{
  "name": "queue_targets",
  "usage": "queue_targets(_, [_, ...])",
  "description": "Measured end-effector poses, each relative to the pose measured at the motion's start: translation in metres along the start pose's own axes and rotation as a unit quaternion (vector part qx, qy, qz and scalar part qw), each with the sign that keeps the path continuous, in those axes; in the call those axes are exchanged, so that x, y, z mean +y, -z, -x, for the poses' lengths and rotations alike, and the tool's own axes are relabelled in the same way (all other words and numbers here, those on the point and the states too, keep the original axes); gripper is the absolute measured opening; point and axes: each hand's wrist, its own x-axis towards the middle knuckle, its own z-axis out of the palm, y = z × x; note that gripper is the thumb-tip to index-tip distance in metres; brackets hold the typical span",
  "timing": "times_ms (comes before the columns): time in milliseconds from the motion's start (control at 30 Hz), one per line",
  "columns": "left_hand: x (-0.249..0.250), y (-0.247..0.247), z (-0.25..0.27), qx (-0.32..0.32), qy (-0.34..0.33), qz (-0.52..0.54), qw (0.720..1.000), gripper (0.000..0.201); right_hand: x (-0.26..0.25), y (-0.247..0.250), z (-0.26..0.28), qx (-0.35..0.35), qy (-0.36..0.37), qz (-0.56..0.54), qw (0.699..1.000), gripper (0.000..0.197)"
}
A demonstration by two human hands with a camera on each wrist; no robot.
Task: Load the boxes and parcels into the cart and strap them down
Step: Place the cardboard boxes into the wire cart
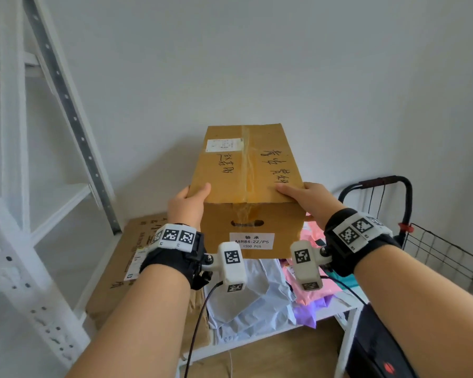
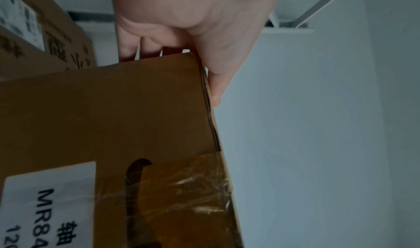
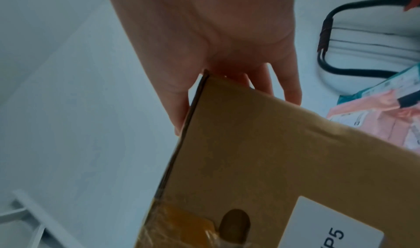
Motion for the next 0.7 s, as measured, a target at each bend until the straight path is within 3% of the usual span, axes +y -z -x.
queue_targets(200, [0.002, -0.077, 0.013, -0.059, -0.006, 0.009, 0.998, 0.044, 0.034, 0.064, -0.002, 0.052, -0.016, -0.055, 0.997, 0.050])
queue_targets(467, [0.011, -0.202, 0.052, -0.123, 0.001, 0.015, 0.992, 0.049, 0.095, 0.172, -0.003, 0.122, -0.060, -0.068, 0.988, 0.038])
queue_targets(700, [0.014, -0.303, 0.087, -0.170, 0.001, -0.004, 0.985, 0.039, 0.146, 0.259, -0.008, 0.167, -0.095, -0.077, 0.978, 0.044])
